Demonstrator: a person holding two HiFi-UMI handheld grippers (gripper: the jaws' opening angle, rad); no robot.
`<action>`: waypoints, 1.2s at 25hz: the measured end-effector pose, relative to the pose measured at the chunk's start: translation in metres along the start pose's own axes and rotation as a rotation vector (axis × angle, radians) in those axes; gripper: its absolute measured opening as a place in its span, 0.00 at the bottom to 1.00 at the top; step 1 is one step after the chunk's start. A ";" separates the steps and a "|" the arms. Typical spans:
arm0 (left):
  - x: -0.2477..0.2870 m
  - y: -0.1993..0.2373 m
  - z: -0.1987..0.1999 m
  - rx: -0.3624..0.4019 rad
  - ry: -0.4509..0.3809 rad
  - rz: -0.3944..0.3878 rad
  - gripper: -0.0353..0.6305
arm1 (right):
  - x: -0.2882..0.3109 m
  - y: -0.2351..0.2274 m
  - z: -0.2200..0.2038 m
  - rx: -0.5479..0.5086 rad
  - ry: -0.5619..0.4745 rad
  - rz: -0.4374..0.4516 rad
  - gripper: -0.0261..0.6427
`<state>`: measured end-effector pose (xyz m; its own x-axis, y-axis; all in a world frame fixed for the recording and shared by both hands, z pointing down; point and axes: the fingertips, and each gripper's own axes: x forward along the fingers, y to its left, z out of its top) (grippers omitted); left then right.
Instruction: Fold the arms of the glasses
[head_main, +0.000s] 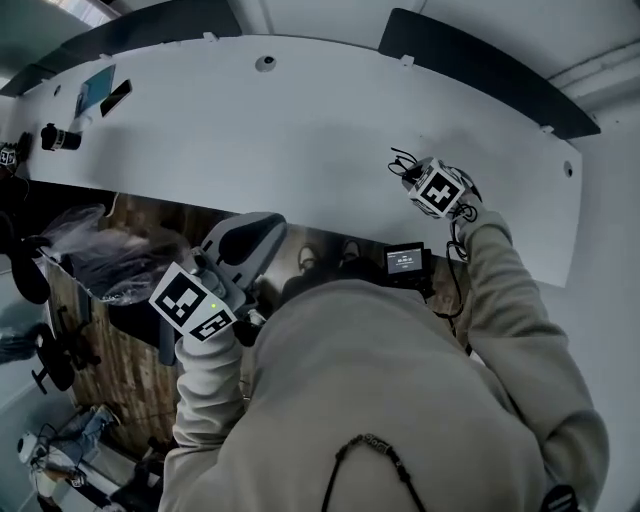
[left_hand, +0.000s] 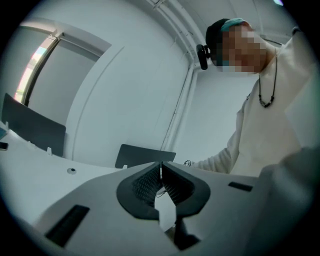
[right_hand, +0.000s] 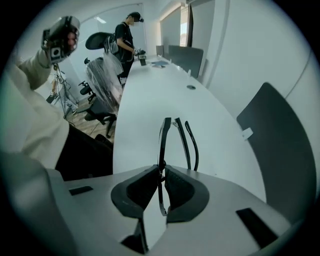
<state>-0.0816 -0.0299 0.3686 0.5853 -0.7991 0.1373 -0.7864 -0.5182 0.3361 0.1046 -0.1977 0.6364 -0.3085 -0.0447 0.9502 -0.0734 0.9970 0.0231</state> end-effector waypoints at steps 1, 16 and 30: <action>-0.004 0.001 -0.001 -0.002 0.003 0.015 0.08 | 0.017 -0.001 -0.007 -0.012 0.021 0.008 0.13; -0.028 0.011 -0.006 -0.015 0.018 0.104 0.08 | 0.110 -0.006 -0.035 -0.134 0.167 0.044 0.13; -0.005 0.018 0.015 0.030 -0.007 0.043 0.06 | -0.015 -0.031 0.031 0.150 -0.292 -0.048 0.09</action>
<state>-0.1018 -0.0403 0.3601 0.5496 -0.8228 0.1447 -0.8165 -0.4923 0.3016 0.0818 -0.2300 0.6118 -0.5586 -0.1288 0.8194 -0.2263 0.9741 -0.0012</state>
